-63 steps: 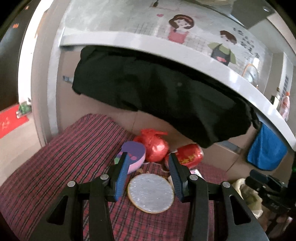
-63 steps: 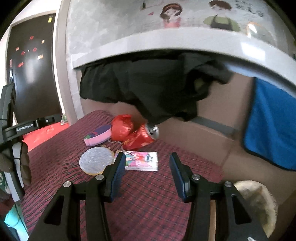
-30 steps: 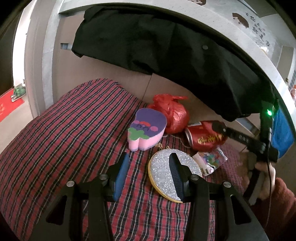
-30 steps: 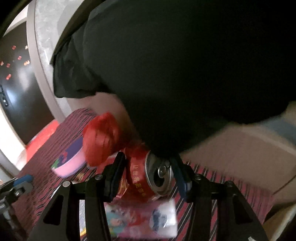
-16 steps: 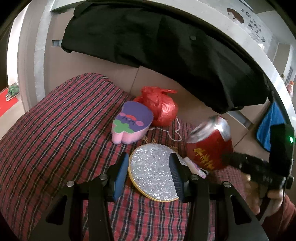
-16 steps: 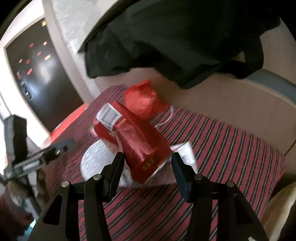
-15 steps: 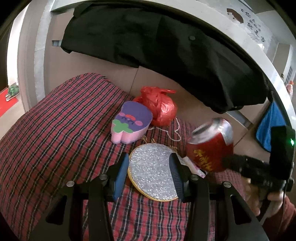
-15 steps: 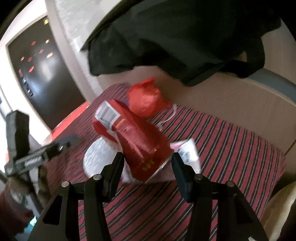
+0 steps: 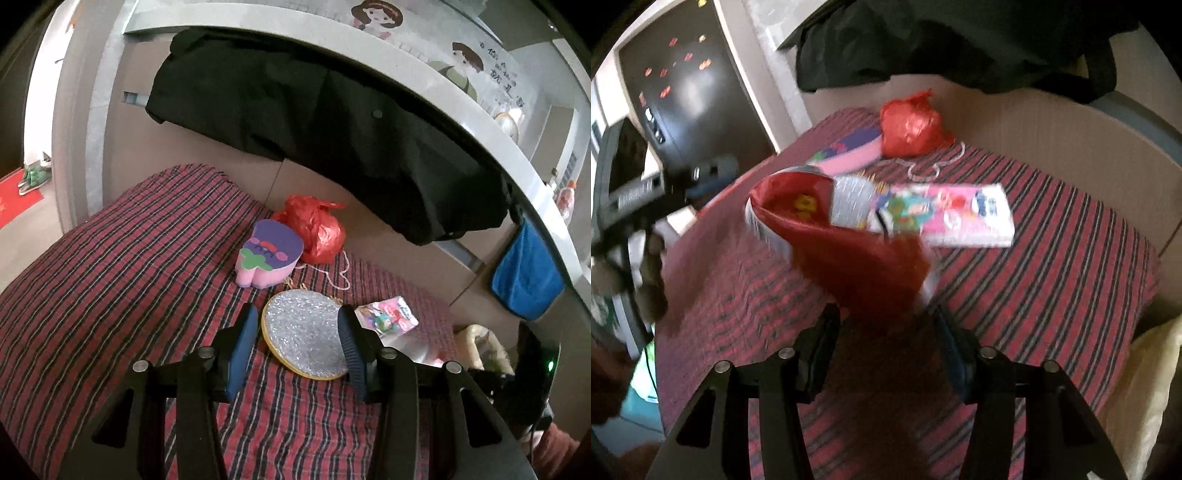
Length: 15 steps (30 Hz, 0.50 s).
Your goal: Collect trash
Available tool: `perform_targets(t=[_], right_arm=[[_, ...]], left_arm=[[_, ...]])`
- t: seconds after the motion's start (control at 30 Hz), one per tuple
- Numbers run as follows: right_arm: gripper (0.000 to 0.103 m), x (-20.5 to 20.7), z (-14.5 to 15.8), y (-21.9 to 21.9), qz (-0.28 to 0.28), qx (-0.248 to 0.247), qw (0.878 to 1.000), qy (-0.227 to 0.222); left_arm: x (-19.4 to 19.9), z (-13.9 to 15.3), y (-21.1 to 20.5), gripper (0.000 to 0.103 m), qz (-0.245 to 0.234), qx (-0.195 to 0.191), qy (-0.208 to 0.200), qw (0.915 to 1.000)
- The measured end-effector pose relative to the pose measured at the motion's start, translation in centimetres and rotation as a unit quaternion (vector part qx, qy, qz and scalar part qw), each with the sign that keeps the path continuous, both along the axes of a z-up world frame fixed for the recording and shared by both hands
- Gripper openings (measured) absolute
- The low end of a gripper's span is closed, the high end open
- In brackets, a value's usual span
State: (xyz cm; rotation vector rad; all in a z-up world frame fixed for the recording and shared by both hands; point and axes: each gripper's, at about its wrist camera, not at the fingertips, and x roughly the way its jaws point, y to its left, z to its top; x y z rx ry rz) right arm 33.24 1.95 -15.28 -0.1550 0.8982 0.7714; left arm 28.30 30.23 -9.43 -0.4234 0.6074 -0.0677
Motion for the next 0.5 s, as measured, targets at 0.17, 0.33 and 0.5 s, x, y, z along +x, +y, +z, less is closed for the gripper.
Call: perform_targets(t=[0.17, 0.33, 0.5], right_arm=[[0.05, -2.7, -0.4, -1.6, 0.007, -0.009, 1.0, -0.005], [0.05, -4.8, -0.1, -4.2, -0.008, 0.001, 1.0, -0.014], [0.05, -5.9, 0.3, -6.7, -0.043, 0.014, 0.998, -0.032]], left_arm=[[-0.6, 0.3, -1.6, 0.047, -0.021, 0.0, -0.004, 0.9998], [-0.1, -0.9, -5.4, 0.049, -0.09, -0.005, 0.025, 0.9956], [-0.1, -2.2, -8.9, 0.053, -0.065, 0.031, 0.046, 0.9964]])
